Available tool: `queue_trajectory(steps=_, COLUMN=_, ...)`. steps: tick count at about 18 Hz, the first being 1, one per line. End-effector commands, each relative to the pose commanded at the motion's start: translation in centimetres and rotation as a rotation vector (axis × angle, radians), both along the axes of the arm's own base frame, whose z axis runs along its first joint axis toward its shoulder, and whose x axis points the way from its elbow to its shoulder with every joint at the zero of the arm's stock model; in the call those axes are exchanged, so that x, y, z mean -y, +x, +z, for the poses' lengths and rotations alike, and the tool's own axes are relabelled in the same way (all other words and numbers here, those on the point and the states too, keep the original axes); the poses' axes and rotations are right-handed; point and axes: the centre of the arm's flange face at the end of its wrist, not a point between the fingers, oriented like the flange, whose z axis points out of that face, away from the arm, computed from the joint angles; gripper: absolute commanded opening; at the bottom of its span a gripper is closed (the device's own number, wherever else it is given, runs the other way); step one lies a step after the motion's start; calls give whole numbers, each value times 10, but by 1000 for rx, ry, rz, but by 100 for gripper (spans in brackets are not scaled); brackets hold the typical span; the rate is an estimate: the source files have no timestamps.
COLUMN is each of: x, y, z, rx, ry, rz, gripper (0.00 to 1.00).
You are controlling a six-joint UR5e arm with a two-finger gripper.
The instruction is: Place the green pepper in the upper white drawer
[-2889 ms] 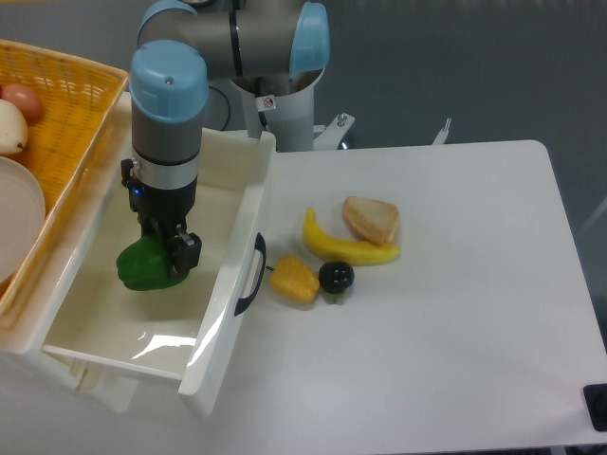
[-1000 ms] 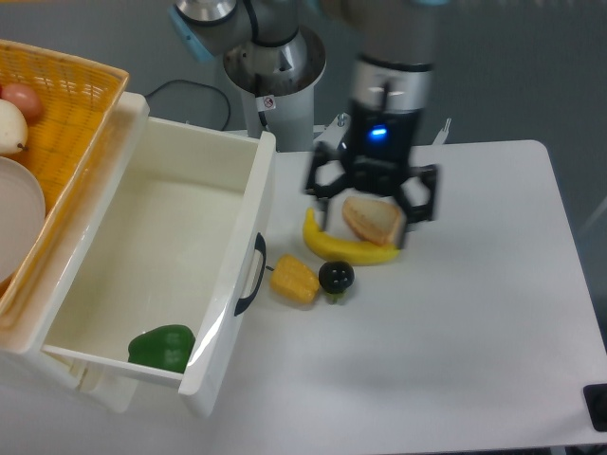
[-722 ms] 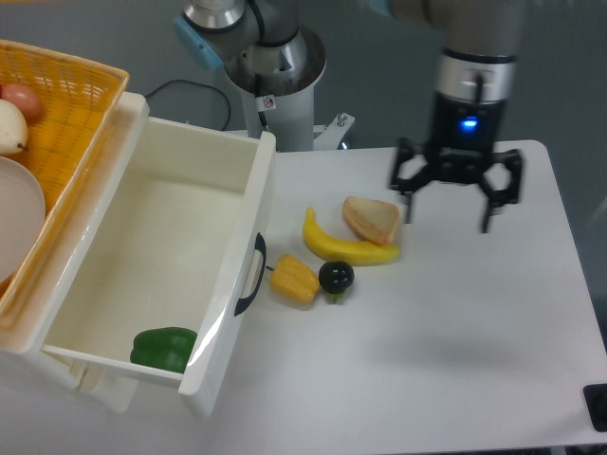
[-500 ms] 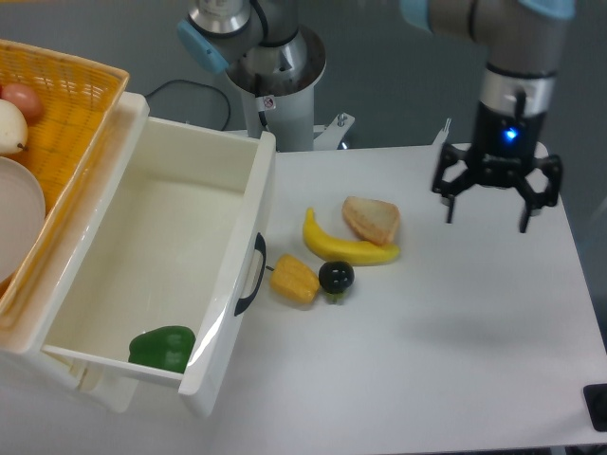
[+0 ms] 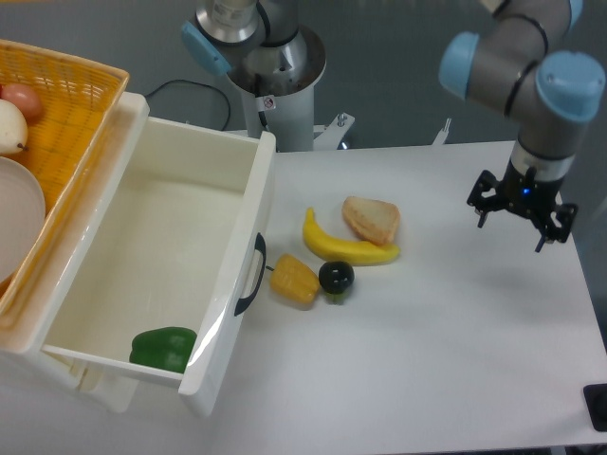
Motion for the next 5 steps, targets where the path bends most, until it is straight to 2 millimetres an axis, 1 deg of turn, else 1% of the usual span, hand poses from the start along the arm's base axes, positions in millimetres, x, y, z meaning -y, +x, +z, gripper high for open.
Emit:
queue_trajectory(steps=2, x=-5, y=1, z=-9, rx=-4, ry=-64, rz=-13, gripper=100)
queue_trajectory(steps=3, x=-4, y=-1, z=-16, rx=-2, ry=-88, rz=-14, gripper=100)
queue_trajectory(steps=5, x=-7, y=-2, z=-20, rx=1, ry=-91, rz=-17, gripper=100)
